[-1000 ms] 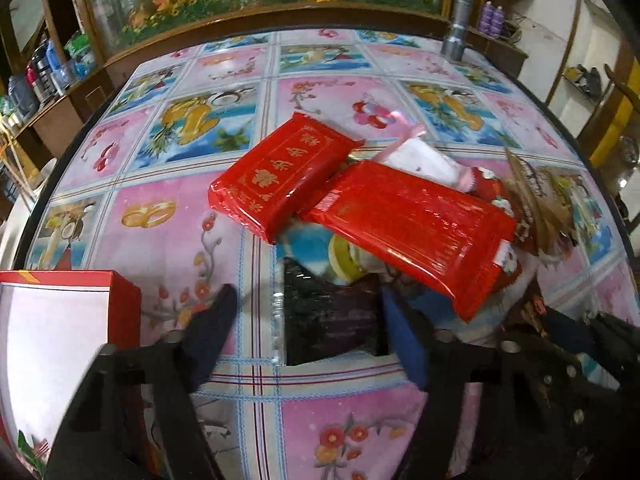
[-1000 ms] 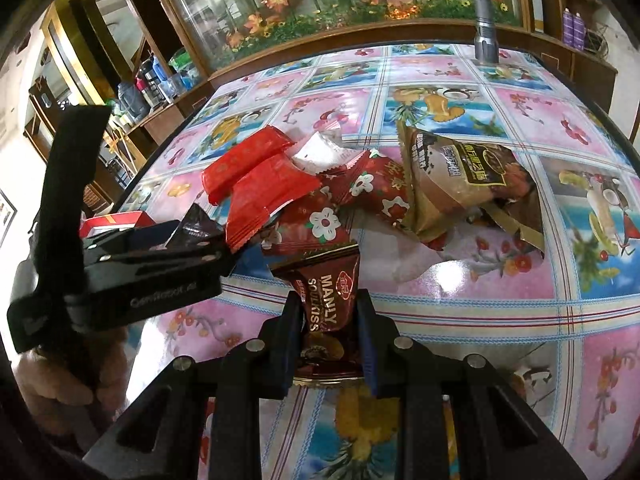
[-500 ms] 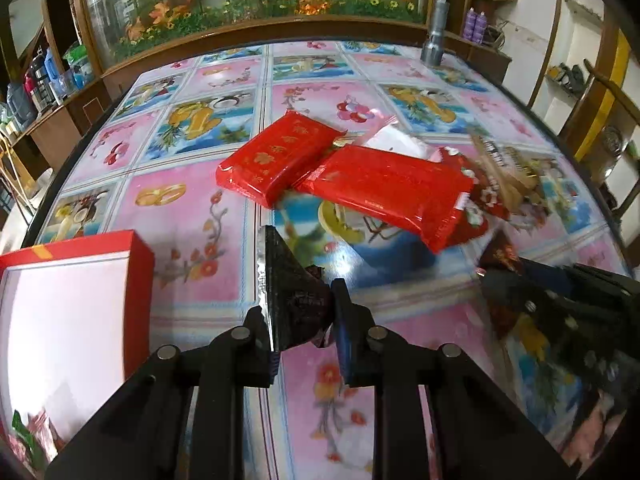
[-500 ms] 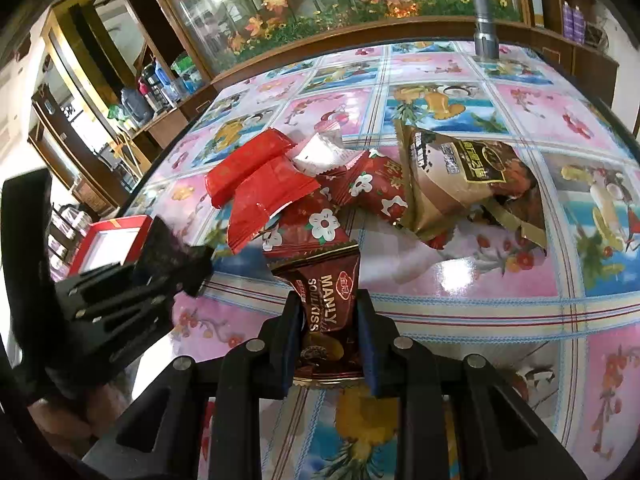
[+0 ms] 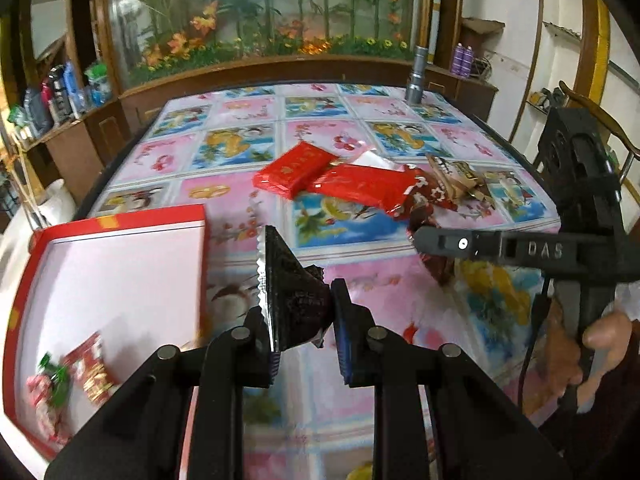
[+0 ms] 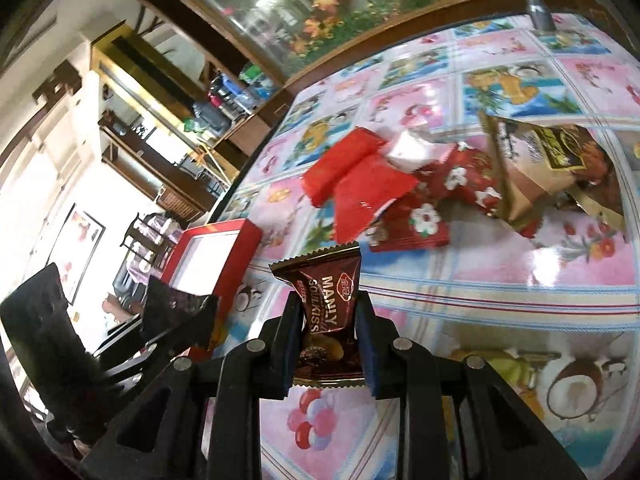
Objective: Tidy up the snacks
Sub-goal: 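Carry both snacks into the red-rimmed box and open both grippers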
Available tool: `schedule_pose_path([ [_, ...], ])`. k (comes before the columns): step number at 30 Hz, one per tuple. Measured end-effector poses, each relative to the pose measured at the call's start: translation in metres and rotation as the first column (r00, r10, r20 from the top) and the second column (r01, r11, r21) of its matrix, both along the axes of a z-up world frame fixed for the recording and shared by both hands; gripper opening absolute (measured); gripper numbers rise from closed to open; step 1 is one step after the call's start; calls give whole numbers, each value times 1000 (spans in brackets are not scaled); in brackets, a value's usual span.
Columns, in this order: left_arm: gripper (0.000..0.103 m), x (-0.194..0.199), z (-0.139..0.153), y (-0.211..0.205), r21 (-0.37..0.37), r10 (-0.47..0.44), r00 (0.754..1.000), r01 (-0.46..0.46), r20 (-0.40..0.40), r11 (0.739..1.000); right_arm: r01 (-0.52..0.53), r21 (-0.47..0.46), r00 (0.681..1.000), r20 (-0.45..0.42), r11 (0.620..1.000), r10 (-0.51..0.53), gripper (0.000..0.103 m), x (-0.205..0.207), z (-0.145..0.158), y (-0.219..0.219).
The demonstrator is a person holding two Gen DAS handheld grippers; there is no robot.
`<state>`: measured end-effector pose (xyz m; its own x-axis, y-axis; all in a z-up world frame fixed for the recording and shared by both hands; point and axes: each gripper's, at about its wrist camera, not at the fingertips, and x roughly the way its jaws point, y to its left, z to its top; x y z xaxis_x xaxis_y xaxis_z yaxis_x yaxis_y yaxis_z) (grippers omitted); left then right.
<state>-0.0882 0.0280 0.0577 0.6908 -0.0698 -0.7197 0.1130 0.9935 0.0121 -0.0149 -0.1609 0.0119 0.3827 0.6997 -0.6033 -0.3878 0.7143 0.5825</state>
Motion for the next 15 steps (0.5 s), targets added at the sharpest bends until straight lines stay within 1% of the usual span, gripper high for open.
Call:
schedule_pose_path([
  [4, 20, -12, -2, 21, 19, 57, 998, -57, 9, 998, -24, -25, 999, 44, 999, 25, 26, -5, 4, 11],
  [7, 20, -18, -2, 43, 28, 115, 993, -116, 25, 993, -66, -46, 993, 93, 997, 70, 26, -13, 9, 28],
  [10, 20, -23, -1, 61, 39, 166, 985, -168, 49, 985, -102, -23, 986, 126, 994, 104, 26, -18, 14, 41],
  [13, 20, -31, 2, 80, 44, 207, 976, -210, 71, 977, -149, 62, 983, 118, 987, 141, 26, -19, 16, 65],
  [15, 20, -37, 3, 94, 63, 237, 967, -243, 92, 968, -177, 80, 977, 134, 981, 165, 26, -24, 20, 83],
])
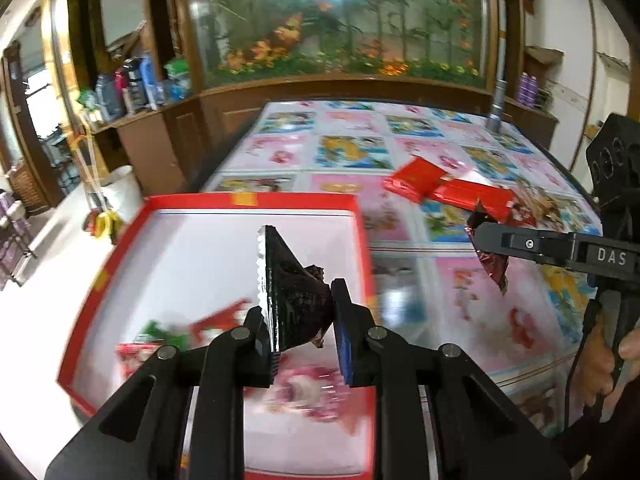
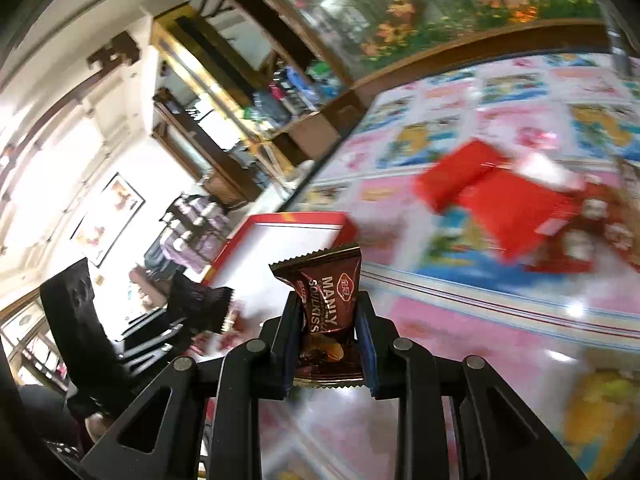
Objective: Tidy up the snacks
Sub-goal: 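Carry both snacks into the red-rimmed box and open both grippers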
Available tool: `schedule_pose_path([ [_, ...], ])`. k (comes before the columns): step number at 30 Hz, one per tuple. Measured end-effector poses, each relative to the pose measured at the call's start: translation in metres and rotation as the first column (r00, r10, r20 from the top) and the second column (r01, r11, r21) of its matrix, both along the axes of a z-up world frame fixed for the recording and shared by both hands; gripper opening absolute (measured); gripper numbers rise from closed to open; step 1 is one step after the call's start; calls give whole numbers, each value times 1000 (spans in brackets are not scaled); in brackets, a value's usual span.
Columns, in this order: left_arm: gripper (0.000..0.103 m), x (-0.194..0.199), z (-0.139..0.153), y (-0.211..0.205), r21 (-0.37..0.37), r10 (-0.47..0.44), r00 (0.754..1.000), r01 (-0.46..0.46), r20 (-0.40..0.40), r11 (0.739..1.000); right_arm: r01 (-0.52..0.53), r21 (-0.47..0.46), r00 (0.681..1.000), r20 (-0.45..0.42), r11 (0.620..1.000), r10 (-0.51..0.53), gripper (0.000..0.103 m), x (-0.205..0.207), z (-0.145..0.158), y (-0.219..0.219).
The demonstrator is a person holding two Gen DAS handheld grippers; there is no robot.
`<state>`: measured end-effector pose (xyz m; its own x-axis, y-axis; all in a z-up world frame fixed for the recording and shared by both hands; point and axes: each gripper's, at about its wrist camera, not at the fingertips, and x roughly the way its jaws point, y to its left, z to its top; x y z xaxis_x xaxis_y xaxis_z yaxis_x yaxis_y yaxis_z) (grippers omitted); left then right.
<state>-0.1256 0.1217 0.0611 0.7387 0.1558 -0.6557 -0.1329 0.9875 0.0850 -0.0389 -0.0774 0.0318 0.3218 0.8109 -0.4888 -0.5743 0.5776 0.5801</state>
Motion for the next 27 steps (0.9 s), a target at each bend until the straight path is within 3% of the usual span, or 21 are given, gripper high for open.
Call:
schedule_pose_path([
  [5, 20, -12, 0, 28, 13, 58, 998, -58, 11, 998, -93, 47, 996, 14, 995, 93, 26, -11, 6, 64],
  [11, 20, -22, -7, 54, 31, 126, 992, -126, 2, 992, -148, 10, 989, 16, 989, 148, 26, -24, 1, 122],
  [16, 20, -25, -12, 67, 45, 171, 985, -171, 1, 984, -146, -53, 989, 18, 988, 147, 27, -26, -8, 136],
  [27, 20, -25, -14, 68, 68, 182, 983, -182, 7, 981, -147, -99, 988, 36, 984, 152, 29, -33, -10, 135],
])
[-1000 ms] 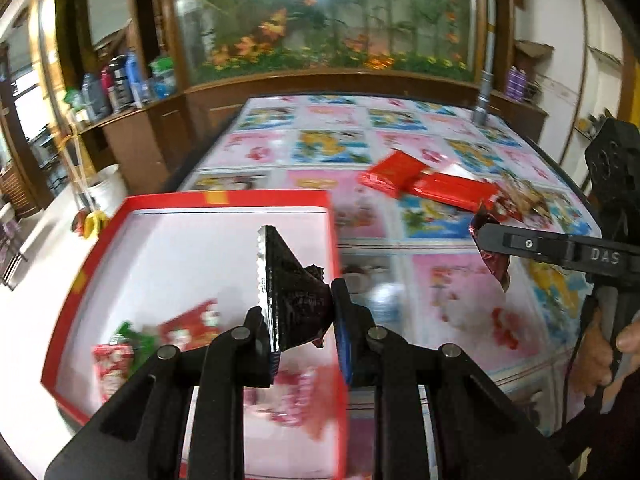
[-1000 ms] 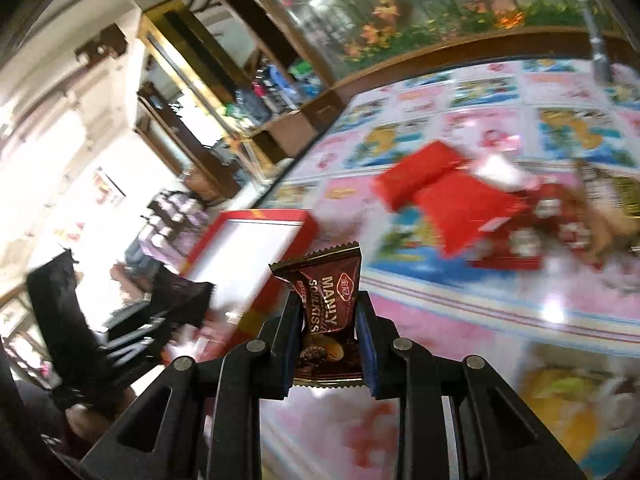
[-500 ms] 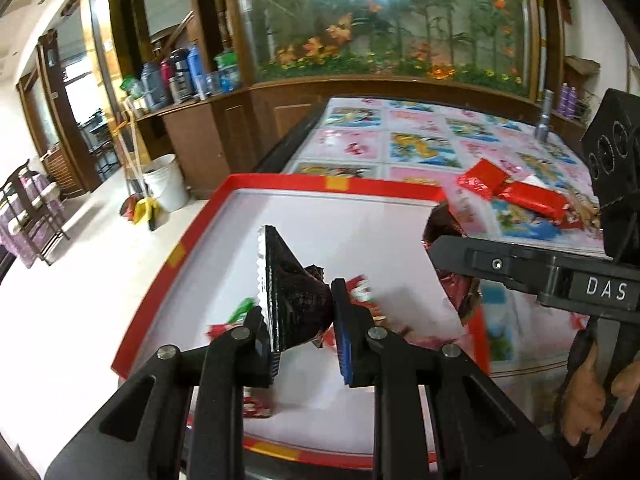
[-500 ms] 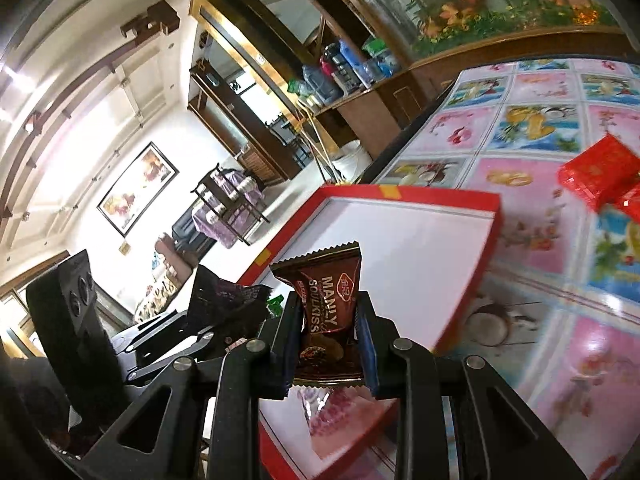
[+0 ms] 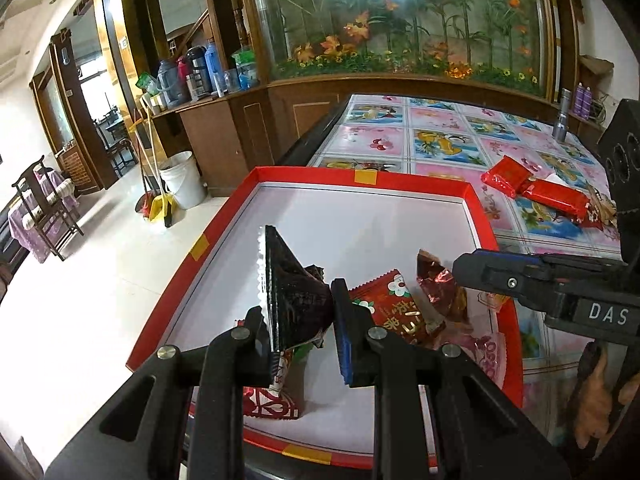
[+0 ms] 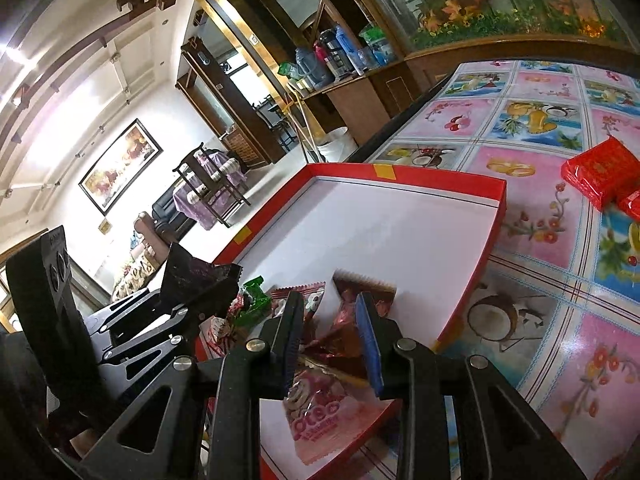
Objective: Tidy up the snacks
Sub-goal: 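Carry both snacks into the red-rimmed box and open both grippers, then return both grippers to the red packets on the table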
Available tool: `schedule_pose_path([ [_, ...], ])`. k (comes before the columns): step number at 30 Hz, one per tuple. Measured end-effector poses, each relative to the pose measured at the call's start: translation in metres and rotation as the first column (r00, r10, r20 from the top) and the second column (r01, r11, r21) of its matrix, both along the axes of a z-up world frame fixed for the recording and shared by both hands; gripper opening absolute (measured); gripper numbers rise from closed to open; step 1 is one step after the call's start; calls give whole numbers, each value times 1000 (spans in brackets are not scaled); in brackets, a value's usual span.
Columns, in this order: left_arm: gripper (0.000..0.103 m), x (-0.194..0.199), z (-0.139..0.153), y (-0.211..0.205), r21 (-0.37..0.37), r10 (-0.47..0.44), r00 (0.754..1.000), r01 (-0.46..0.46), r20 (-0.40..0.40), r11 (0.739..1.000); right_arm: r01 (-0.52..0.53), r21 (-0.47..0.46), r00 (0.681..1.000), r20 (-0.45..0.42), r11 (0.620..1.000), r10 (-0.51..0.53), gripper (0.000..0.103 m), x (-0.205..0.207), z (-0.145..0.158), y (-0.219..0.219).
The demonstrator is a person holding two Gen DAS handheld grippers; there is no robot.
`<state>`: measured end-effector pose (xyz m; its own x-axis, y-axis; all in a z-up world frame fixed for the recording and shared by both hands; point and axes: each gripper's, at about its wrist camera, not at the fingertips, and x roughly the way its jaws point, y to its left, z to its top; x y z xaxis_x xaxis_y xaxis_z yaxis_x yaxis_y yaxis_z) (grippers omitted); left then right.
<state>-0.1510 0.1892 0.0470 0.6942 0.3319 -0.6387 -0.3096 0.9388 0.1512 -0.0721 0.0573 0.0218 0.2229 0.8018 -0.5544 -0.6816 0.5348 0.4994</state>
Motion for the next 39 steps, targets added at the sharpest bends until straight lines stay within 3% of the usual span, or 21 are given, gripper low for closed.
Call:
schedule_pose_path([
  [9, 22, -2, 2, 7, 25, 35, 999, -36, 13, 999, 1, -2, 1000, 8, 1000, -1, 30, -1, 2, -2],
  [14, 46, -6, 8, 15, 72, 85, 995, -88, 45, 993, 12, -4, 1000, 8, 1000, -12, 31, -1, 2, -5],
  [20, 64, -11, 15, 28, 63, 122, 990, -127, 73, 990, 27, -3, 999, 18, 1000, -27, 33, 1, 4, -9],
  [24, 71, -6, 14, 25, -16, 72, 996, -71, 54, 997, 66, 26, 998, 18, 997, -67, 35, 5, 9, -22],
  [28, 72, 5, 15, 2, -17, 0, 999, 1, 34, 1000, 144, 54, 989, 19, 988, -146, 39, 22, 17, -59],
  [33, 72, 24, 20, -36, -15, -96, 995, 96, 14, 995, 331, 91, 943, 11, 939, -333, 46, 59, 26, -151],
  [39, 77, 54, 28, -95, -1, -223, 975, 223, -18, 975, 549, 98, 835, -24, 830, -549, 51, 97, 26, -268],
])
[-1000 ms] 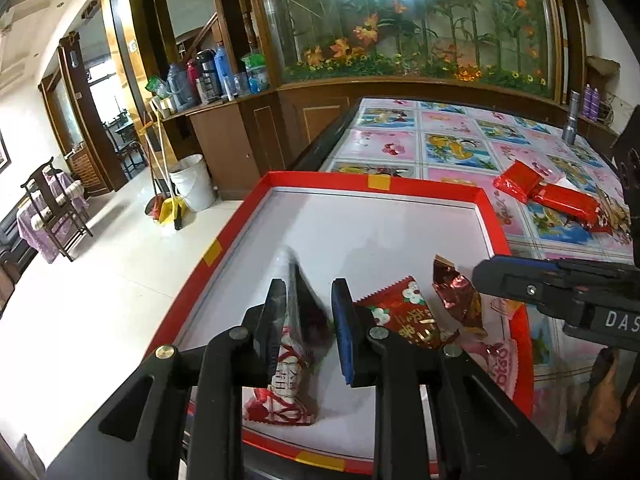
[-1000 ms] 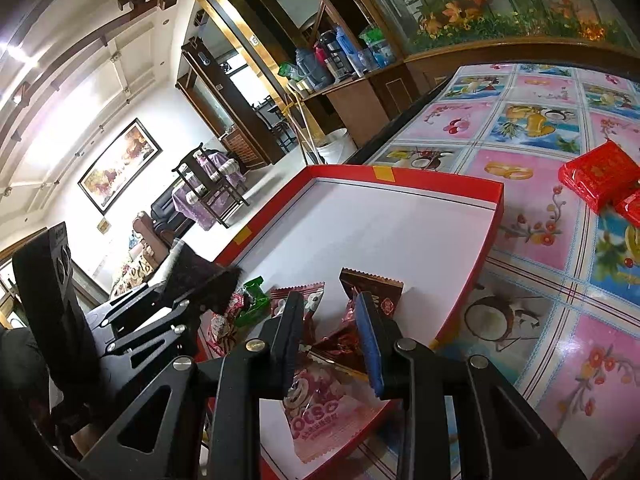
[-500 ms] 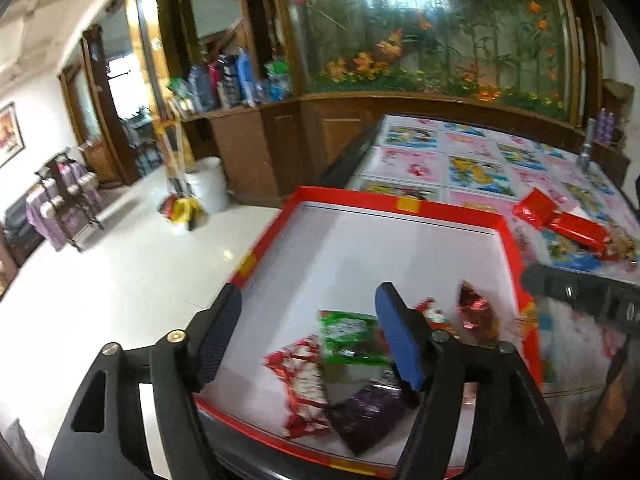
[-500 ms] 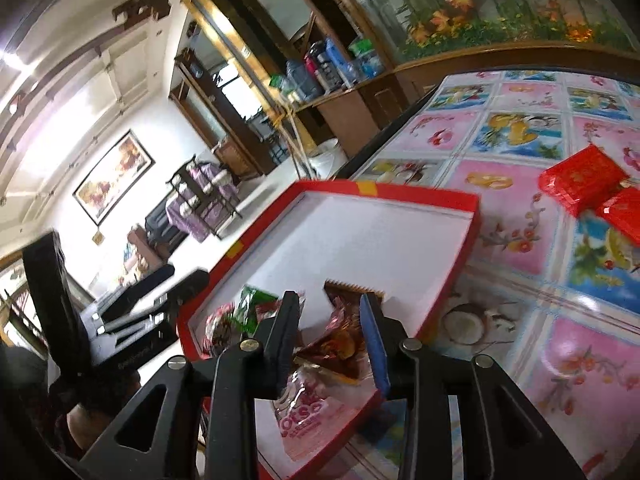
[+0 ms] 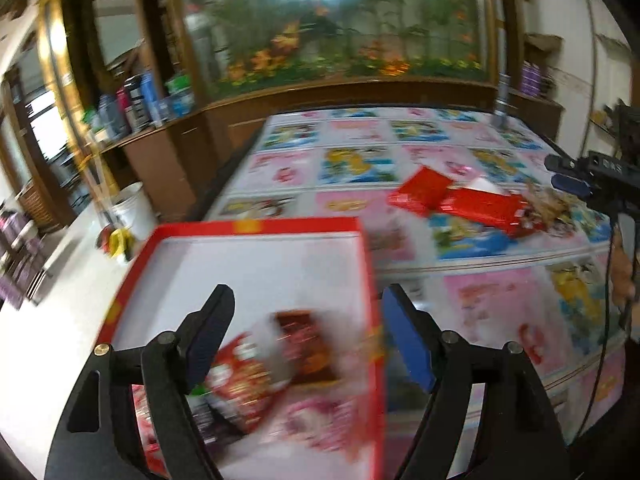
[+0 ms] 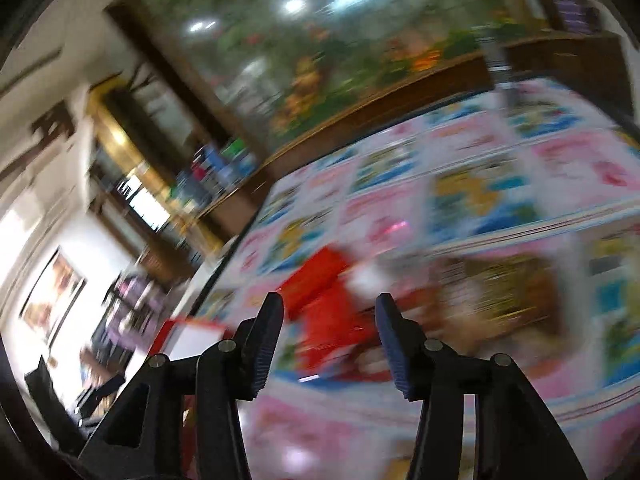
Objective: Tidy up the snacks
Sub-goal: 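Return both grippers to the red packets on the table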
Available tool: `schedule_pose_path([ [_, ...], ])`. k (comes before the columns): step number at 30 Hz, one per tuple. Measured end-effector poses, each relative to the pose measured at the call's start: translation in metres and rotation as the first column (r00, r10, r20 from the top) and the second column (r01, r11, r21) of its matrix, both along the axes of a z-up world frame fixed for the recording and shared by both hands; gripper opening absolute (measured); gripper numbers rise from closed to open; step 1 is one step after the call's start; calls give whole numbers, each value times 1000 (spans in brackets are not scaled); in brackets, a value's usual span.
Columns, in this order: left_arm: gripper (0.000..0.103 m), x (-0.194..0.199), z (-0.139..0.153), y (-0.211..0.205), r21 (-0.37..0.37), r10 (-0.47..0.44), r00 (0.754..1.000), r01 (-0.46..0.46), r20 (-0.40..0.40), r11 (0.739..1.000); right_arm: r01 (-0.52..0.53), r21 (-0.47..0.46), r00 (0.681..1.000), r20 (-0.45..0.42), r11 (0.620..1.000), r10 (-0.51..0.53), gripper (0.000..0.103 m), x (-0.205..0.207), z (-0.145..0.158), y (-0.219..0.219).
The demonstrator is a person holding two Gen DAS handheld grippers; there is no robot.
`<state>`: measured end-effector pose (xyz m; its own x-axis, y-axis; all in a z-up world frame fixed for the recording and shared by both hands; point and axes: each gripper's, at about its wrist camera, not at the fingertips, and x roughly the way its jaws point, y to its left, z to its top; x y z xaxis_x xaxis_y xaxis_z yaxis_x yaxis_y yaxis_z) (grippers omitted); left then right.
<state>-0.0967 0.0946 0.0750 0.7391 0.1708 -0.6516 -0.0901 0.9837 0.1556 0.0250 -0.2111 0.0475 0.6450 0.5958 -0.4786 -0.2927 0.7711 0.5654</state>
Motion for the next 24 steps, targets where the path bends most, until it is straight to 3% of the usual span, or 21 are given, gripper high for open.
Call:
schedule_pose_path([
  [3, 77, 14, 2, -30, 2, -66, 998, 66, -23, 998, 111, 21, 993, -38, 994, -110, 54, 17, -7, -50],
  [6, 77, 30, 2, -58, -2, -124, 991, 124, -46, 992, 192, 110, 978, -101, 975, -182, 57, 34, -18, -90],
  [10, 77, 52, -2, -82, 5, -152, 985, 153, -77, 988, 196, 73, 975, -126, 978, -186, 57, 56, -27, -96],
  [15, 76, 85, -7, -91, 0, -131, 984, 132, -118, 991, 136, 14, 975, -180, 991, -131, 57, 74, -46, -77],
  [17, 76, 103, -7, -91, 6, -107, 986, 109, -128, 994, 68, 13, 975, -211, 998, -64, 57, 75, -48, -67],
  [19, 77, 115, -8, -93, 20, -84, 988, 87, -133, 996, -101, 103, 960, -250, 990, 124, 57, 71, -44, -53],
  [20, 77, 120, -8, -93, 24, -80, 988, 84, -132, 996, -197, 157, 943, -239, 968, 231, 57, 66, -38, -44],
  [22, 77, 133, -8, -94, 39, -59, 989, 65, -135, 997, -233, 117, 951, -182, 965, 251, 57, 56, -23, -38],
  [24, 77, 145, -8, -95, 25, -40, 990, 43, -139, 999, -194, 42, 968, -154, 980, 198, 63, 51, -14, -40],
])
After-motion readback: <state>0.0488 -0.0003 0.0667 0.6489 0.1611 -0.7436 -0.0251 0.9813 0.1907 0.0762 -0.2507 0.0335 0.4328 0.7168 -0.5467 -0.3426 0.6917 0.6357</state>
